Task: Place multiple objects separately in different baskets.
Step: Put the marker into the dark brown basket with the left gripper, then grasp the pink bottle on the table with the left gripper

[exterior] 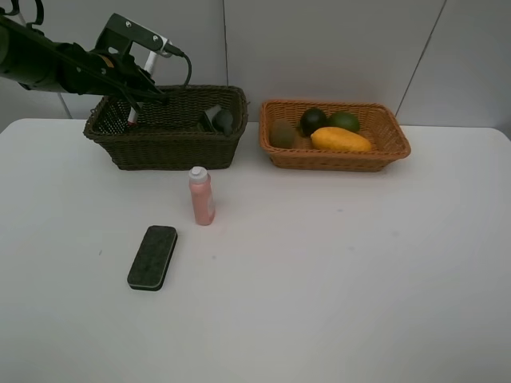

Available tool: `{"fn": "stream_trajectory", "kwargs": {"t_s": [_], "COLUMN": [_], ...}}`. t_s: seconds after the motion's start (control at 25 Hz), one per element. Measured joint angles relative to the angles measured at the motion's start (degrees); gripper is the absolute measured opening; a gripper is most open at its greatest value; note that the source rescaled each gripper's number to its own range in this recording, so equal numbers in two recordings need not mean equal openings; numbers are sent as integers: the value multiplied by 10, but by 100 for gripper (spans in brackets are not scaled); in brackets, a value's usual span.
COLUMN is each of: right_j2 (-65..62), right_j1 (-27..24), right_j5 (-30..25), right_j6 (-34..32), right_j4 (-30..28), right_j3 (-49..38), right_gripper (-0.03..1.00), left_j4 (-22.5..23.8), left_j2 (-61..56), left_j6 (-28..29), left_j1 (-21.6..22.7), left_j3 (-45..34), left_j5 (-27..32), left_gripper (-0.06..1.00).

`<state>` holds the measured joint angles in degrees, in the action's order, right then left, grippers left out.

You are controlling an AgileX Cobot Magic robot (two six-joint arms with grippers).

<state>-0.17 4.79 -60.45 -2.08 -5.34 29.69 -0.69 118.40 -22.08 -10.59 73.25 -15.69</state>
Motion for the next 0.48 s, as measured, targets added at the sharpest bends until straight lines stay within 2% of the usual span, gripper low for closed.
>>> {"fn": "stream_trajectory", "kwargs": {"t_s": [0.12,0.16,0.2,0.28,0.48], "right_j2": [0,0,0,0,0], "right_j1": [0,0,0,0,0], "right_j5": [0,0,0,0,0], "right_j6": [0,0,0,0,0], "right_j4": [0,0,0,0,0], "right_j3": [0,0,0,0,0], "right_gripper": [100,100,100,100,100], "left_j4": [-1,-1,-2,-3,-4], "left_j2": [0,0,0,0,0], "left_j6": [2,2,2,2,2], "left_j1": [0,0,0,0,0], "left_j3": [0,0,0,0,0], "left_j5": [0,-1,-2,-3,-5], "left_gripper": [75,87,93,98,100]}}
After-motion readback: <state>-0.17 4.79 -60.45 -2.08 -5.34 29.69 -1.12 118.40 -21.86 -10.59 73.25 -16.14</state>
